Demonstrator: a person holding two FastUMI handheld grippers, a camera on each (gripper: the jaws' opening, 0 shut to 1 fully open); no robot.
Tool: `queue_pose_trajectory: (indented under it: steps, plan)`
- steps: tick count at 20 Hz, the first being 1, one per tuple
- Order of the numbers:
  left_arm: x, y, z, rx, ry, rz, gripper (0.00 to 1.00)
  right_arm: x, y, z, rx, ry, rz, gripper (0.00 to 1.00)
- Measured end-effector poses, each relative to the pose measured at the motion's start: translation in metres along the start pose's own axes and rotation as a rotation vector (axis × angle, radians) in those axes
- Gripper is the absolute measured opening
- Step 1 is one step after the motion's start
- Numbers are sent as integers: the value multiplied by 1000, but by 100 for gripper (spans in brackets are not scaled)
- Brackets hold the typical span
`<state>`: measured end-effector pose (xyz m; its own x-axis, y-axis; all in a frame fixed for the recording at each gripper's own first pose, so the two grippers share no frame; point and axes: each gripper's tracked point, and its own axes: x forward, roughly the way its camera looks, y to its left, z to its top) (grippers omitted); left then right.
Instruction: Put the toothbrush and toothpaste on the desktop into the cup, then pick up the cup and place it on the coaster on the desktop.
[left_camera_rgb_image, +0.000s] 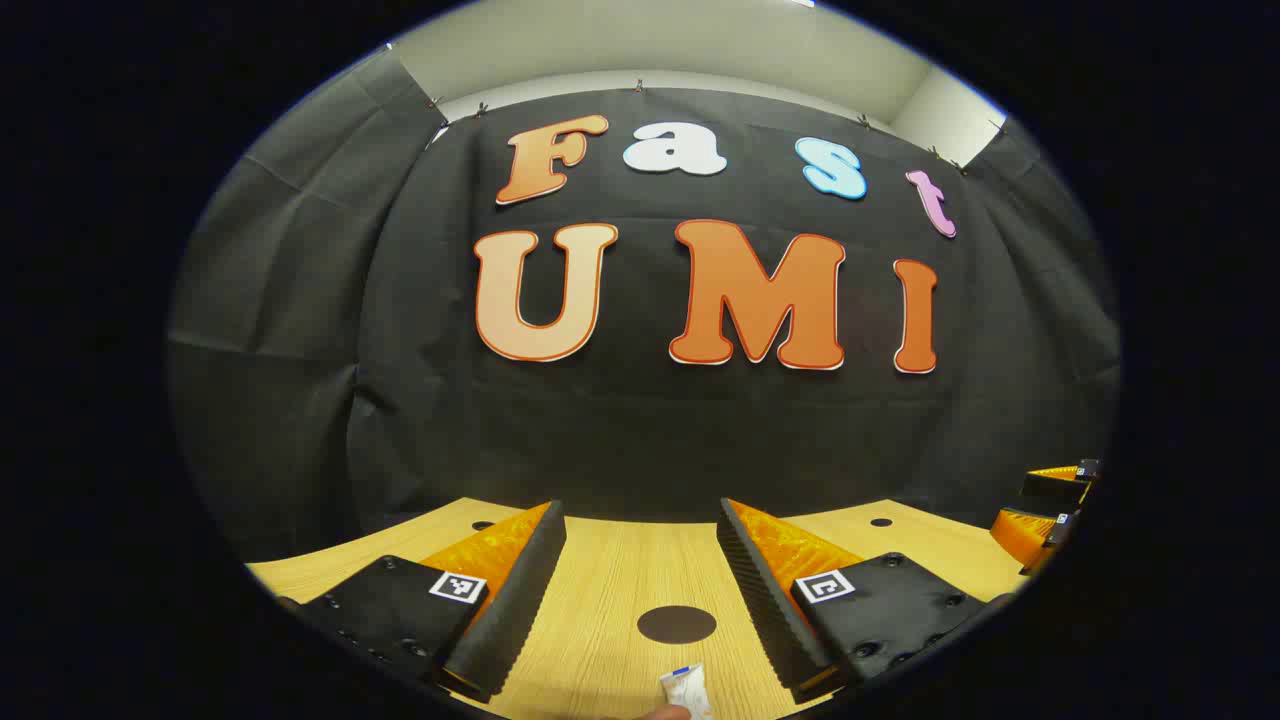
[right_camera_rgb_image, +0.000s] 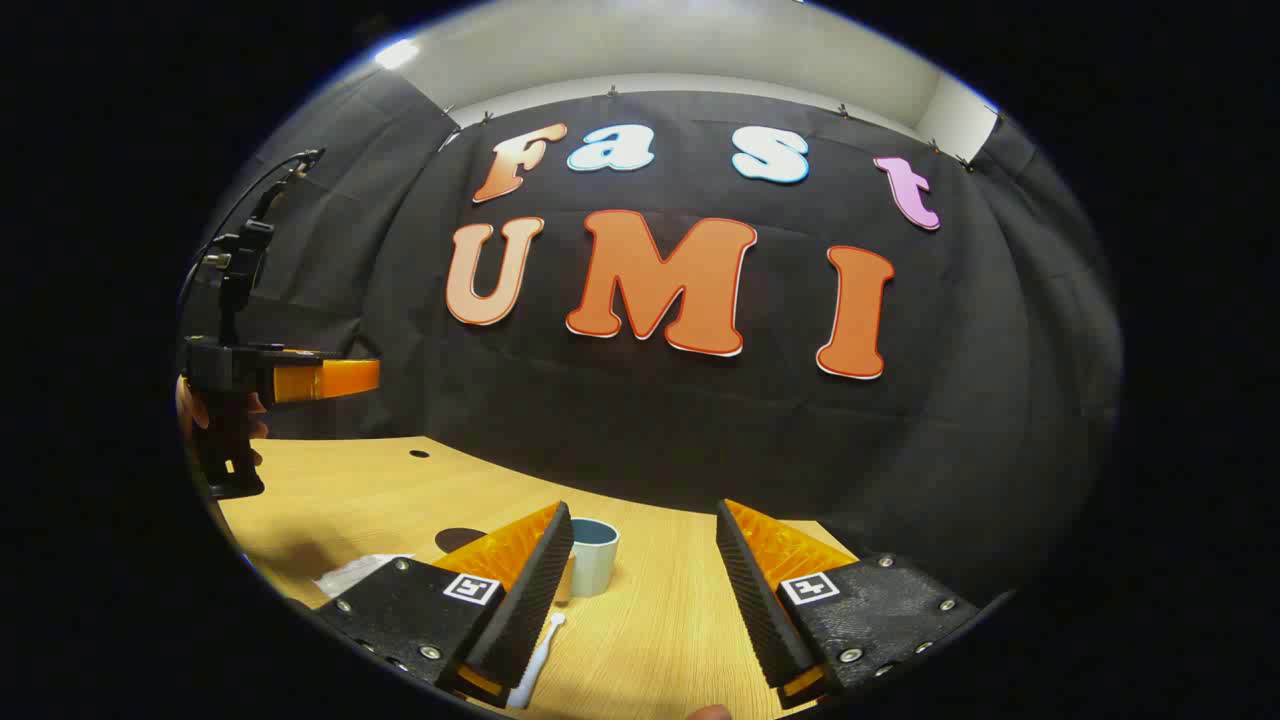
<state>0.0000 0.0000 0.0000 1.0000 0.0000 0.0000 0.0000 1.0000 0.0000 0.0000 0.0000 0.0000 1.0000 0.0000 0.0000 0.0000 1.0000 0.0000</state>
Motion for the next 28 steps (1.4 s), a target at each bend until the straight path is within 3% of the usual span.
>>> queue_pose_trajectory:
  steps: [4,11,20,28]
  plan:
    - [6,1,-13,43,32,18,96,2,12,0,20,18,54,87]
    - [4,-3,-29,26,117,-8,96,0,13,5,18,32,51,87]
    - [7,5,-39,10,250,-13,97,5,25,12,12,78,101,87]
    - [-1,2,-105,61,534,-36,97,13,39,-48,103,329,99,87]
